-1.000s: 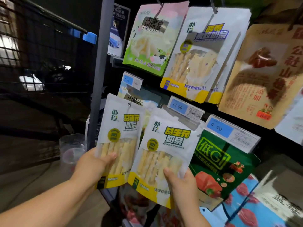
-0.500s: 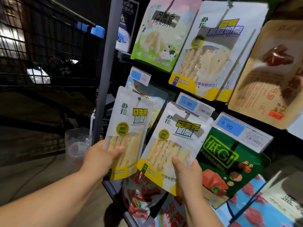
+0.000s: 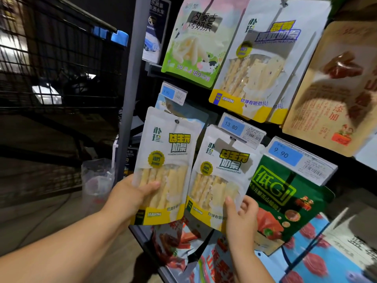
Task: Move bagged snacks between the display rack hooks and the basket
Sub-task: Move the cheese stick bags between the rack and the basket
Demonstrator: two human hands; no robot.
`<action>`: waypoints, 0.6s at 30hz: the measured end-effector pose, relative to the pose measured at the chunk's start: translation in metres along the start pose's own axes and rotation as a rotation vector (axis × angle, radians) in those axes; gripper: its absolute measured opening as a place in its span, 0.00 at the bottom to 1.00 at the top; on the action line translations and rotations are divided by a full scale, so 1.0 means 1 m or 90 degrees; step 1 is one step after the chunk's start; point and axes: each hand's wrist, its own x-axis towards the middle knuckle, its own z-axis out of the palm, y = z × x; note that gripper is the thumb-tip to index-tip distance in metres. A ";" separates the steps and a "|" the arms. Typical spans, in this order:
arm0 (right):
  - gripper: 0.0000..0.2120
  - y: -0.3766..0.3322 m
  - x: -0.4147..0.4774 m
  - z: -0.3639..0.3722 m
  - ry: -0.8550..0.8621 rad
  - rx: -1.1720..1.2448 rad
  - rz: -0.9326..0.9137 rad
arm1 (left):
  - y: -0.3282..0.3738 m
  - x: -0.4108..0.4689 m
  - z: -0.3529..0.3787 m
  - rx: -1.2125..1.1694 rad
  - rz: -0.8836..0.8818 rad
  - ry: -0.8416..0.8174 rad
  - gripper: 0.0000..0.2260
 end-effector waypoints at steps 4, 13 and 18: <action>0.22 -0.007 -0.021 0.002 0.057 -0.090 -0.225 | -0.001 -0.002 0.003 -0.047 -0.055 -0.081 0.09; 0.32 -0.015 -0.035 0.015 -0.430 0.182 0.202 | -0.009 -0.009 0.012 -0.059 -0.155 -0.207 0.10; 0.20 -0.007 -0.046 0.010 -0.320 0.146 0.120 | -0.021 -0.003 0.013 0.045 -0.145 -0.208 0.16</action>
